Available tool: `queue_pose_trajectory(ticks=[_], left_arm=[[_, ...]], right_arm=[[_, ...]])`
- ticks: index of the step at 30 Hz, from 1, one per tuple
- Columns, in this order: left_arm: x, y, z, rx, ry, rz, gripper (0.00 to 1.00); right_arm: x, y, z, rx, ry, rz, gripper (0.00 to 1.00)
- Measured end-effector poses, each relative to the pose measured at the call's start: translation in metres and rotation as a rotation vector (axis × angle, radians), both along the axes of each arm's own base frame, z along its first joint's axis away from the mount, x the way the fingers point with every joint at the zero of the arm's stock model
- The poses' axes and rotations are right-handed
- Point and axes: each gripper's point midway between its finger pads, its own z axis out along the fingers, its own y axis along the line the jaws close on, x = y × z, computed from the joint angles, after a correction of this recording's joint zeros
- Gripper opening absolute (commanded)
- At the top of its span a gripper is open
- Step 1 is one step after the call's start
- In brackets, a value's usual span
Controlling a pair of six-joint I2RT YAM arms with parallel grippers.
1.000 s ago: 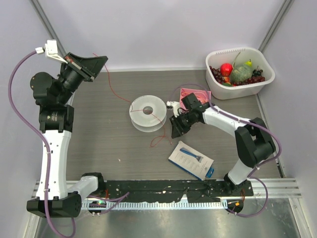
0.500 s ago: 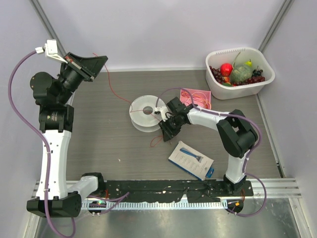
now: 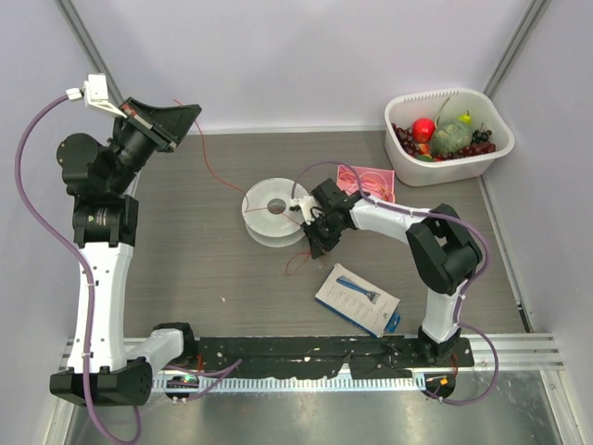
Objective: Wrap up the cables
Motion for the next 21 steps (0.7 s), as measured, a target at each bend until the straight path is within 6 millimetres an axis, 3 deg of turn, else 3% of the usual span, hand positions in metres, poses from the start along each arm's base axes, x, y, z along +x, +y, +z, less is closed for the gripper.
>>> queue_pose_trajectory(ticks=[3,7,11,13,16,21], left_arm=[[0.006,0.003,-0.005,0.012,0.024,0.024,0.00],[0.025,0.023,-0.014,0.023,0.089,0.109,0.00],[0.050,0.053,-0.029,0.034,0.165,0.224,0.00],[0.065,0.069,-0.042,0.062,0.215,0.290,0.00],[0.083,0.093,-0.065,0.114,0.291,0.367,0.00],[0.106,0.150,-0.111,0.213,0.443,0.500,0.00]], right_arm=[[0.003,-0.011,0.017,-0.017,-0.022,0.004,0.01],[0.024,-0.046,0.072,-0.021,-0.144,-0.035,0.01],[0.054,-0.117,0.144,-0.053,-0.355,-0.161,0.01],[0.059,-0.154,0.165,-0.095,-0.424,-0.223,0.01],[0.054,-0.214,0.177,-0.193,-0.475,-0.314,0.01],[0.025,-0.305,0.155,-0.370,-0.415,-0.424,0.01]])
